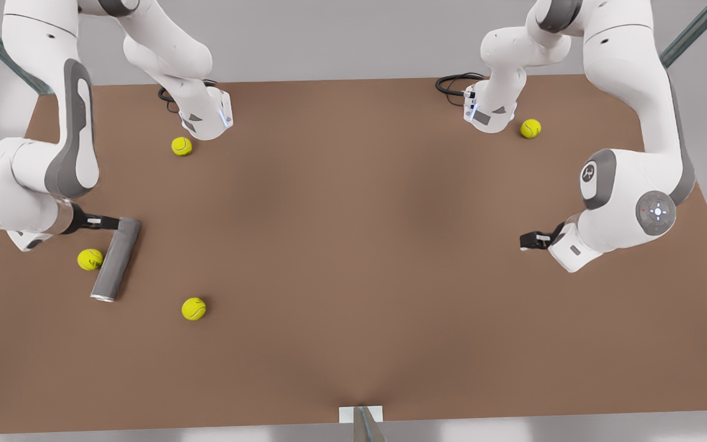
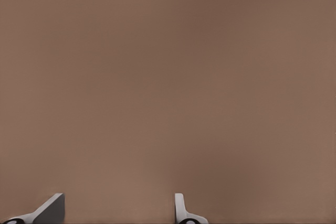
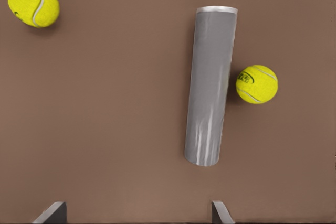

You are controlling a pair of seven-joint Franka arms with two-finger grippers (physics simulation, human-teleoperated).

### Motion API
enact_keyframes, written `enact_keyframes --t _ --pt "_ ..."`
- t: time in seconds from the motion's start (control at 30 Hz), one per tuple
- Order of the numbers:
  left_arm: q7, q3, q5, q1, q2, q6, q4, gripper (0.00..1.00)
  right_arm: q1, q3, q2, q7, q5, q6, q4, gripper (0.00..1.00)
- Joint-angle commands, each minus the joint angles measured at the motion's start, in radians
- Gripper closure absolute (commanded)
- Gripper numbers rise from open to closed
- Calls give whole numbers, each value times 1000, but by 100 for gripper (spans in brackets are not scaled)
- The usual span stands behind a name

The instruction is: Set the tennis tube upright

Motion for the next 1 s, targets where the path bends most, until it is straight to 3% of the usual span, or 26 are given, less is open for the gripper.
enact_keyframes --t 0.0,0.13,0.4,0.6,0.97 --pt "-1 -4 -6 0 -1 -1 -2 1 -10 0 4 -2 0 15 -3 0" --pt "-14 -5 -6 -4 10 5 0 1 -89 0 101 -28 0 141 9 0" --pt "-12 -4 -4 -4 27 2 -8 1 -79 9 131 12 2 308 -72 0" --pt "-12 -4 4 -4 31 8 -8 1 -141 9 107 7 2 593 -313 0" --pt "-12 -4 8 -4 66 22 -3 1 -163 9 177 1 2 754 -364 0"
